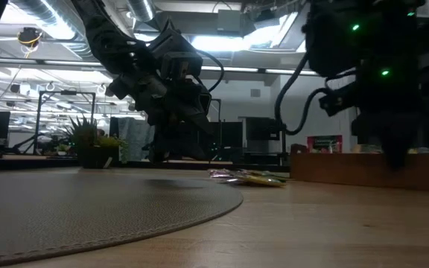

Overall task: Pick & Place Tea
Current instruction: Put the yellow tea bag into the bottom section of the wooden organizer

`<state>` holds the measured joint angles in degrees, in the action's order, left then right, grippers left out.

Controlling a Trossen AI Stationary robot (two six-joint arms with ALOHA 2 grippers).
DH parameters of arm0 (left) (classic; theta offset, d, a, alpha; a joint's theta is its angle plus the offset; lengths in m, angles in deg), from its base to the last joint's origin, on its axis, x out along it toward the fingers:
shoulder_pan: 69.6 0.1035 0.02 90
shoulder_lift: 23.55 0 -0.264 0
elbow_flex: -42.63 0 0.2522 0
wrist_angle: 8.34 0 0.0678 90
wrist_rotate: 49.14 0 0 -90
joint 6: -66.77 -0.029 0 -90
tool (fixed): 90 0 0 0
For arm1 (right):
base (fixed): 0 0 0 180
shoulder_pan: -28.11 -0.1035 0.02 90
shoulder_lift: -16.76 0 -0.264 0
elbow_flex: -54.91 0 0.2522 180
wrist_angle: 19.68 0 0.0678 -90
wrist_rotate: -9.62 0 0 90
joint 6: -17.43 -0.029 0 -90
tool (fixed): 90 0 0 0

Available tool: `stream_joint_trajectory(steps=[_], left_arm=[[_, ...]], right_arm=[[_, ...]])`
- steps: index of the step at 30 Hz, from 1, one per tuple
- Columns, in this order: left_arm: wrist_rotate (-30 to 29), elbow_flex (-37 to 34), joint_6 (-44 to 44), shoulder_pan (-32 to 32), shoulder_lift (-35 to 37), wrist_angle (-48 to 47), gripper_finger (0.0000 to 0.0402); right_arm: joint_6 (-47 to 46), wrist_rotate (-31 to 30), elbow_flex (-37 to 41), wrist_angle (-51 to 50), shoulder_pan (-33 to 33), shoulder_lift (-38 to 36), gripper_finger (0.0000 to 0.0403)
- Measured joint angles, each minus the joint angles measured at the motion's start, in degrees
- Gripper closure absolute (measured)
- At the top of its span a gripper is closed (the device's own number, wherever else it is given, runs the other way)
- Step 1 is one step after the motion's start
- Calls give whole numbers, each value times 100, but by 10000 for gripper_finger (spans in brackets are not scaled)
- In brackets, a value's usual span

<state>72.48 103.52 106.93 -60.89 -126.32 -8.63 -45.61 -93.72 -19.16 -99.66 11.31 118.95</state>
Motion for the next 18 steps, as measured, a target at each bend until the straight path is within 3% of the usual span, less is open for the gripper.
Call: stream_joint_trajectory(steps=[12, 15, 18], left_arm=[[0, 0, 11, 0, 0, 0, 208], [3, 0, 12, 2, 0, -1, 208], [6, 0, 8, 1, 0, -4, 208]], right_arm=[[653, -1643, 2, -490, 1009, 0, 397], [679, -1557, 7, -433, 1254, -97, 397], [936, -1008, 7, 107, 1355, -445, 397]])
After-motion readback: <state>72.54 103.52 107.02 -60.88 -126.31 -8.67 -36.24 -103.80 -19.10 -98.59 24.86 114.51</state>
